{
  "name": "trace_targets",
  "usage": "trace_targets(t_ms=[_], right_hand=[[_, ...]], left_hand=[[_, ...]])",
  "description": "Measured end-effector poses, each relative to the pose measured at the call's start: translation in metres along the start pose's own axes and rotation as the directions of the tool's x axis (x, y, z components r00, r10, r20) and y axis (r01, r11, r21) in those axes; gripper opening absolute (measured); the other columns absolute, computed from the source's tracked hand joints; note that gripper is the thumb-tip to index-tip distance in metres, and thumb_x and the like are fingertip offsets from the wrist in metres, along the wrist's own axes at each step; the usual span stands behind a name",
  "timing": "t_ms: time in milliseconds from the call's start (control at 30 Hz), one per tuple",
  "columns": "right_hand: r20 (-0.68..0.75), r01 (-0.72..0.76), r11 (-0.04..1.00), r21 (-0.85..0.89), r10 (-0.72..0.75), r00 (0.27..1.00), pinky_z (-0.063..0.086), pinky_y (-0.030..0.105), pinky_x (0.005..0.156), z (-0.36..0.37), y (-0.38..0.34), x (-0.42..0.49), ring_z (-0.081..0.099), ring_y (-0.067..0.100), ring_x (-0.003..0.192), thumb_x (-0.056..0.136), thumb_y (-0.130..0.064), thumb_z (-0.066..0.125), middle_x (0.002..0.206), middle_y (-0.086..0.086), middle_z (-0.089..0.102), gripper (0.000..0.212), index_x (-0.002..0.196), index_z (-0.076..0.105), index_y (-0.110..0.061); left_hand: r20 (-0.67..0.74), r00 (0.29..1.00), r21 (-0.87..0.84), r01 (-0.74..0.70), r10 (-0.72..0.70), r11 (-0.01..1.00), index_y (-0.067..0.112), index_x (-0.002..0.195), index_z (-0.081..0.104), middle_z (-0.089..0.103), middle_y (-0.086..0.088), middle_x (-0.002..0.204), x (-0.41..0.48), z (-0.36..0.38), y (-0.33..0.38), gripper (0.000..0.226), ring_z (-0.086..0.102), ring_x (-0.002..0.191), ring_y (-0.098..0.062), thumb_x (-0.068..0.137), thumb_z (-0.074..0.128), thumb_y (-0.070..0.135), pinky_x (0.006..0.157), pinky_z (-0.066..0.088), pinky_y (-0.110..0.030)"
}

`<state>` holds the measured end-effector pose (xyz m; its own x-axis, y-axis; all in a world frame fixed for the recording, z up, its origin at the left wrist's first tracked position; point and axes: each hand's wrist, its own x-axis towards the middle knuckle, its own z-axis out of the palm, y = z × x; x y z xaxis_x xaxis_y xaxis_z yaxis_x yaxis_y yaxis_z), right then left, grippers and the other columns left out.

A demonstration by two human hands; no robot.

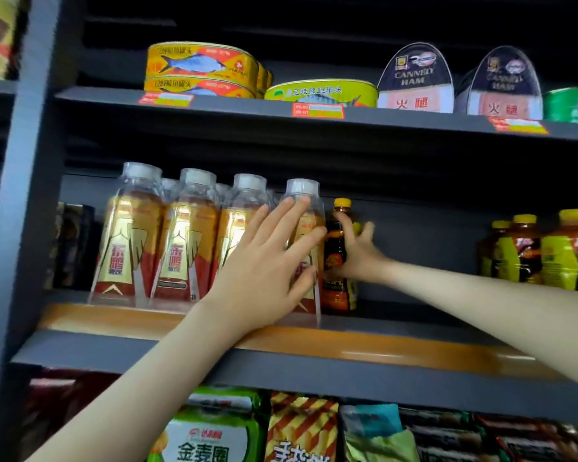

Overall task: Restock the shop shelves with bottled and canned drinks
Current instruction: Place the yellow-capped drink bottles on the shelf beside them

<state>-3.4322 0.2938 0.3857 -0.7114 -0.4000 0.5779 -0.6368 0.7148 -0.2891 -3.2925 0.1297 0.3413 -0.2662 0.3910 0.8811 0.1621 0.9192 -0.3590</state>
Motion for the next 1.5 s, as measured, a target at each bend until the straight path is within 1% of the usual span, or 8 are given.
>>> trace_targets(t_ms=[333,533,700,867,1100,1233,1367,1500], right_hand=[[0.130,-0.013,0.993,-0.119,0.029,0.991,0.042,0.039,0.101,-0.038,0.015,-0.020,0.031,0.036,0.141,0.083,-0.021,0.075,0.160,0.014,-0.016,0.117,0.146,-0.019,-0.048],[-0.281,-0.020,0.771,-0.637,-0.207,0.937,0.032,0.041,0.109,-0.109,0.062,-0.084,0.020,0.032,0.142,0.092,-0.015,0.059,0.157,0.012,0.014,0.074,0.152,0.016,-0.021],[-0.491,-0.330,0.804,-0.494,0.056,0.870,0.029,0.045,0.111,-0.162,0.139,-0.138,0.016,0.039,0.140,0.092,-0.034,0.061,0.155,0.020,0.012,0.081,0.153,0.010,-0.021],[-0.224,-0.332,0.922,-0.200,0.287,0.931,0.040,0.050,0.103,-0.175,0.199,-0.145,0.035,0.046,0.135,0.088,-0.038,0.068,0.159,0.022,-0.004,0.101,0.150,-0.012,-0.043],[-0.240,-0.102,0.993,-0.054,0.086,0.967,0.038,0.049,0.107,-0.176,0.219,-0.151,0.040,0.042,0.133,0.089,-0.021,0.069,0.157,0.019,0.012,0.090,0.148,0.008,-0.051],[-0.301,0.071,0.974,-0.216,-0.136,0.944,0.042,0.045,0.103,-0.185,0.201,-0.180,0.048,0.033,0.129,0.092,-0.018,0.064,0.159,0.007,0.005,0.085,0.148,0.009,-0.051],[-0.469,0.210,0.890,-0.404,-0.399,0.788,0.051,0.044,0.090,-0.208,0.169,-0.225,0.044,0.031,0.130,0.089,-0.015,0.067,0.157,0.008,0.009,0.081,0.146,0.018,-0.045],[-0.599,0.342,0.878,-0.334,-0.479,0.642,0.044,0.036,0.084,-0.225,0.122,-0.288,0.038,0.019,0.126,0.081,-0.016,0.074,0.152,0.008,0.022,0.079,0.142,0.028,-0.038]], left_hand=[[-0.017,0.994,0.119,0.108,-0.107,0.987,0.011,0.121,0.063,0.054,-0.018,0.135,0.003,-0.012,0.024,0.043,0.051,0.125,-0.032,0.091,0.039,0.030,0.106,0.038,-0.045],[-0.070,0.986,-0.024,0.147,-0.149,0.989,0.011,0.111,0.066,0.065,-0.012,0.115,0.030,-0.009,0.108,0.040,0.062,0.105,-0.028,0.089,0.041,0.034,0.089,0.051,-0.037],[-0.044,0.994,-0.070,0.098,-0.101,0.993,0.009,0.104,0.067,0.066,-0.015,0.111,0.068,0.009,0.185,0.041,0.066,0.095,-0.030,0.088,0.041,0.035,0.077,0.054,-0.037],[-0.015,0.996,-0.063,0.091,-0.092,0.994,0.009,0.098,0.067,0.066,-0.015,0.107,0.095,0.038,0.247,0.039,0.066,0.086,-0.029,0.087,0.039,0.035,0.071,0.053,-0.035],[0.020,0.981,-0.026,0.193,-0.193,0.981,0.011,0.093,0.067,0.067,-0.014,0.103,0.096,0.054,0.276,0.037,0.066,0.082,-0.029,0.084,0.040,0.035,0.069,0.054,-0.034],[-0.016,0.979,-0.063,0.200,-0.202,0.978,0.009,0.099,0.066,0.066,-0.012,0.103,0.104,0.045,0.273,0.031,0.066,0.084,-0.028,0.080,0.055,0.031,0.071,0.054,-0.034],[-0.050,0.980,-0.133,0.182,-0.190,0.974,0.005,0.118,0.060,0.064,-0.013,0.115,0.107,0.025,0.288,0.050,0.064,0.100,-0.030,0.085,0.047,0.040,0.084,0.052,-0.037],[-0.108,0.970,-0.413,0.154,-0.216,0.898,0.003,0.144,0.035,0.049,-0.009,0.141,0.083,-0.015,0.317,0.076,0.043,0.130,-0.016,0.087,0.049,0.051,0.107,0.032,-0.021]])
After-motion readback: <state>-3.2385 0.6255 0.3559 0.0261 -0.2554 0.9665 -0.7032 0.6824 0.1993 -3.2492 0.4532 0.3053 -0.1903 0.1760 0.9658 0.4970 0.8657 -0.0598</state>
